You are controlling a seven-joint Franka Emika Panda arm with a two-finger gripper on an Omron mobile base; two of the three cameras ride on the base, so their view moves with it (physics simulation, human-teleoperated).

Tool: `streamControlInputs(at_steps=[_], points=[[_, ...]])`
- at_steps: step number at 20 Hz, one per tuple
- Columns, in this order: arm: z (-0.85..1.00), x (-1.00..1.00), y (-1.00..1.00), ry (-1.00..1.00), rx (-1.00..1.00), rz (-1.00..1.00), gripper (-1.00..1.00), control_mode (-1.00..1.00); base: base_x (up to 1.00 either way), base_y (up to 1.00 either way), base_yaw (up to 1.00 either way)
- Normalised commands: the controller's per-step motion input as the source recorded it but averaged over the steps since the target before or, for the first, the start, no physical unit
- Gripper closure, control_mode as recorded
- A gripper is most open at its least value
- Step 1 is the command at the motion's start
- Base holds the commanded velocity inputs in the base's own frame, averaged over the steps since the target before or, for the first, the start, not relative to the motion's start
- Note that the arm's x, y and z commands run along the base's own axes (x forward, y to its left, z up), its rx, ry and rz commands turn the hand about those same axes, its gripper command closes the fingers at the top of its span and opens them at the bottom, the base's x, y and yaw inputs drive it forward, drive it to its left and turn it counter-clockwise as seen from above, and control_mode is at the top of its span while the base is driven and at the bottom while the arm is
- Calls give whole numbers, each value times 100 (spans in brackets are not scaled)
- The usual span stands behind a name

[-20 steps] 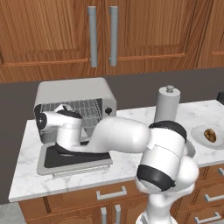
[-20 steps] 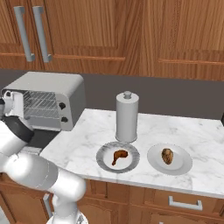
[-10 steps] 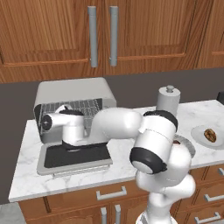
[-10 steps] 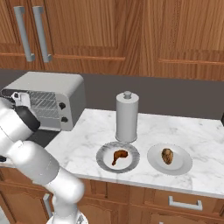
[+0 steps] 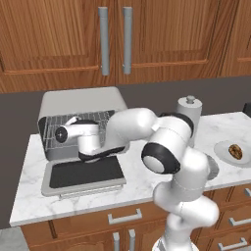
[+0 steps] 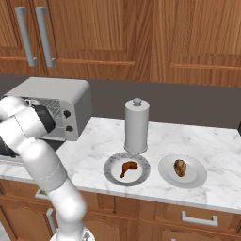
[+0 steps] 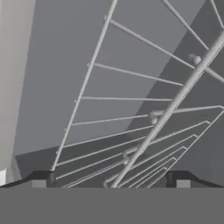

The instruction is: Open the toaster oven door. Place the bread on the top rack in the toaster oven and place the chicken drumstick on the bottom rack.

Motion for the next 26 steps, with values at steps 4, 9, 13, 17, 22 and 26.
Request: streamControlInputs(at_steps=[4,9,13,17,22,26], points=[[-34,32,24,0,-1,0,-100,-100,0,0,0],[-42,20,39,0,-2,0,100,-100,0,0,0],[-3,-56,38,18,0,0,100,-100,0,0,0],[1,-100,17,35,0,0,100,-100,0,0,0],[0,-100,5,39,2,0,100,-100,0,0,0],[0,-100,1,38,1,0,100,-100,0,0,0]])
